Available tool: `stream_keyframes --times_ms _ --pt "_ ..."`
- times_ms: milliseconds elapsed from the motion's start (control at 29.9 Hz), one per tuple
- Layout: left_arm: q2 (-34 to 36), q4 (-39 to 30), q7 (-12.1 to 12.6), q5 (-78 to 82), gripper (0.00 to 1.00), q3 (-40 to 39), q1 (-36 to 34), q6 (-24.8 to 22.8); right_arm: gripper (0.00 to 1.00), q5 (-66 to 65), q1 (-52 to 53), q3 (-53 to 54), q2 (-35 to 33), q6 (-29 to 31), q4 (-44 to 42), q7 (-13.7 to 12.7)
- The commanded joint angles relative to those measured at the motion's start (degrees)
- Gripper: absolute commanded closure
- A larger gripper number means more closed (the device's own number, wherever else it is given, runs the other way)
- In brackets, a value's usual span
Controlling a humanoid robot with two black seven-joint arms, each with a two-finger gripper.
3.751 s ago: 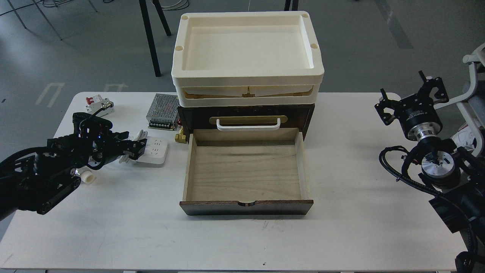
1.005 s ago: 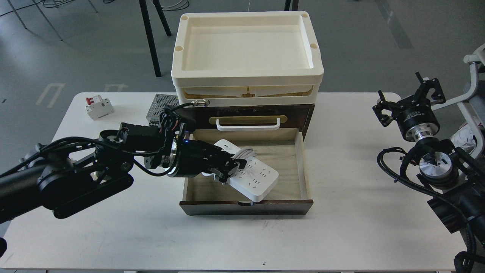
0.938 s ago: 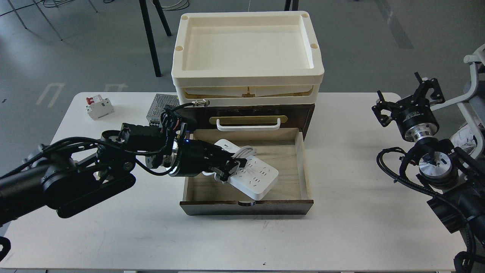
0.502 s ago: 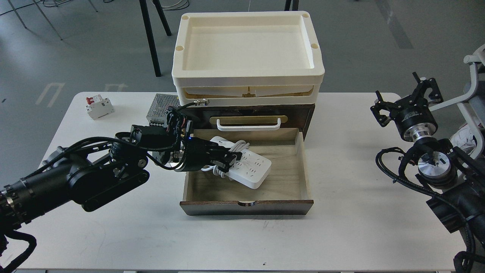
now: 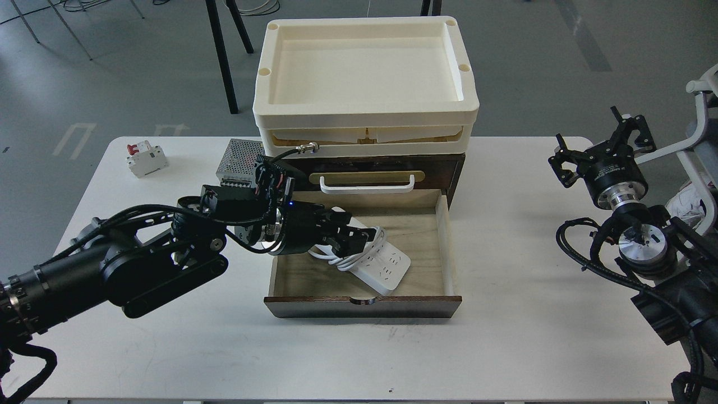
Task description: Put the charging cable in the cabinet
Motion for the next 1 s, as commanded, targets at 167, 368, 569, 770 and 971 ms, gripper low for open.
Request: stream_keyframes --times_ms 167,368,569,770,971 --pt "3.7 -12.2 -6.2 -13.2 0.05 -10.0 -0.4 -1.0 0.00 0.0 0.0 -0.1 0.0 0.1 0.1 0.0" --pt "3.6 -12.5 -8.3 -37.8 0.01 -29.3 -1.0 -2.8 0.00 0.0 -0.3 -0.2 -0.1 0.4 0.6 -0.1" --pt "5.7 -3.2 -5.5 -64.5 0.00 -42.8 -0.4 -4.7 0.00 -0.1 0.0 -0.2 -0.1 0.5 0.7 -0.4" --pt "11.5 13.7 -5.9 -82.3 0.00 -45.1 2.2 -4.7 0.00 0.0 0.3 -2.6 0.0 0.5 0.6 -0.3" --pt "11.4 32.0 -5.2 -101.7 0.00 -44.7 2.5 -4.7 0.00 0.3 1.2 -1.7 0.0 0.0 -0.9 -0.1"
